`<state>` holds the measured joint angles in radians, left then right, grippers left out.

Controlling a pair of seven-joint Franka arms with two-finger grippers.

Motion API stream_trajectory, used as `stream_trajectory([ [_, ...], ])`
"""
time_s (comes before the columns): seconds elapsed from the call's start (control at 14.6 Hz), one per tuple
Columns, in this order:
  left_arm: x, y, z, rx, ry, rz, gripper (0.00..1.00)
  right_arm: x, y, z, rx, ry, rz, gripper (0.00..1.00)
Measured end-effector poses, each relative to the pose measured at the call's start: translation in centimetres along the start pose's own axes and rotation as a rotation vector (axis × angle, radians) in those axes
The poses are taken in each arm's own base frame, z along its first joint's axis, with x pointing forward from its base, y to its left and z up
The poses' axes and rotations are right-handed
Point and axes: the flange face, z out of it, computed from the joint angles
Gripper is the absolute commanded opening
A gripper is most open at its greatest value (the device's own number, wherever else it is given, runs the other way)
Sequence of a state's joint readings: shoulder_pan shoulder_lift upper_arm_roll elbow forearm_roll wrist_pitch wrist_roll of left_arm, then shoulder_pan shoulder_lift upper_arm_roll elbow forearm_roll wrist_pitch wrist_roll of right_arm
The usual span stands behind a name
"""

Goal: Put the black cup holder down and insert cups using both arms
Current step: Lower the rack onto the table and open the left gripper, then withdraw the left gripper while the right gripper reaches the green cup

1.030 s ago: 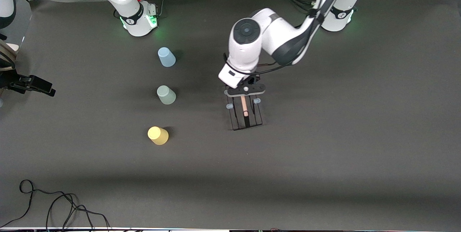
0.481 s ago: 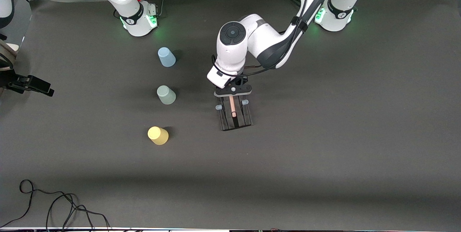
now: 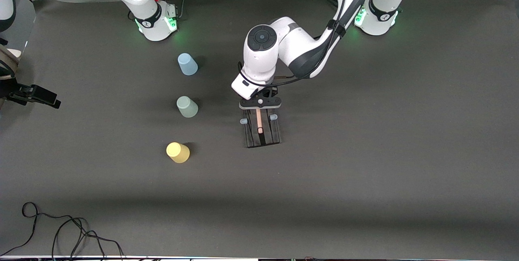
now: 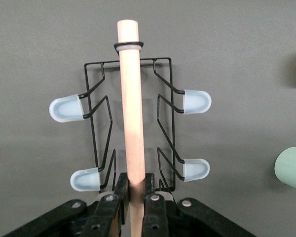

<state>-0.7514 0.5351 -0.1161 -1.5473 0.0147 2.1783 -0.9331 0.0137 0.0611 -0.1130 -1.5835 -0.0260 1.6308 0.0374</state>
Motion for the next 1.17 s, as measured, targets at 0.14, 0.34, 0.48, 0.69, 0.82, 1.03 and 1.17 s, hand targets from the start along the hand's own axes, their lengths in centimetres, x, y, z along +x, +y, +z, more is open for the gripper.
stream_trajectory([
  [0.14,0.3,-0.1,0.3,-0.001,0.001,-0.004,0.0,0.0,0.0,0.0,0.0,0.0,0.0,1.0],
  [0.34,1.3,-0.6,0.8,-0.012,-0.011,-0.038,0.0,0.0,0.0,0.0,0.0,0.0,0.0,1.0],
  [0.48,1.6,-0.8,0.8,-0.017,-0.017,-0.049,0.99,0.0,0.0,0.0,0.0,0.0,0.0,1.0],
  [0.69,1.5,-0.8,1.5,-0.013,-0.023,-0.047,1.0,0.0,0.0,0.1,0.0,-0.004,0.0,1.0],
  [0.82,1.9,-0.4,0.7,-0.028,-0.009,-0.046,1.0,-0.1,0.0,0.2,0.0,-0.009,-0.001,1.0],
  [1.03,5.0,-1.3,-3.9,-0.025,0.001,-0.043,1.0,-0.2,-0.3,0.7,0.004,-0.023,-0.005,1.0],
  [1.17,7.4,-3.5,-8.9,0.015,-0.029,-0.001,1.0,-0.4,-0.6,1.3,0.011,-0.038,-0.005,1.0],
])
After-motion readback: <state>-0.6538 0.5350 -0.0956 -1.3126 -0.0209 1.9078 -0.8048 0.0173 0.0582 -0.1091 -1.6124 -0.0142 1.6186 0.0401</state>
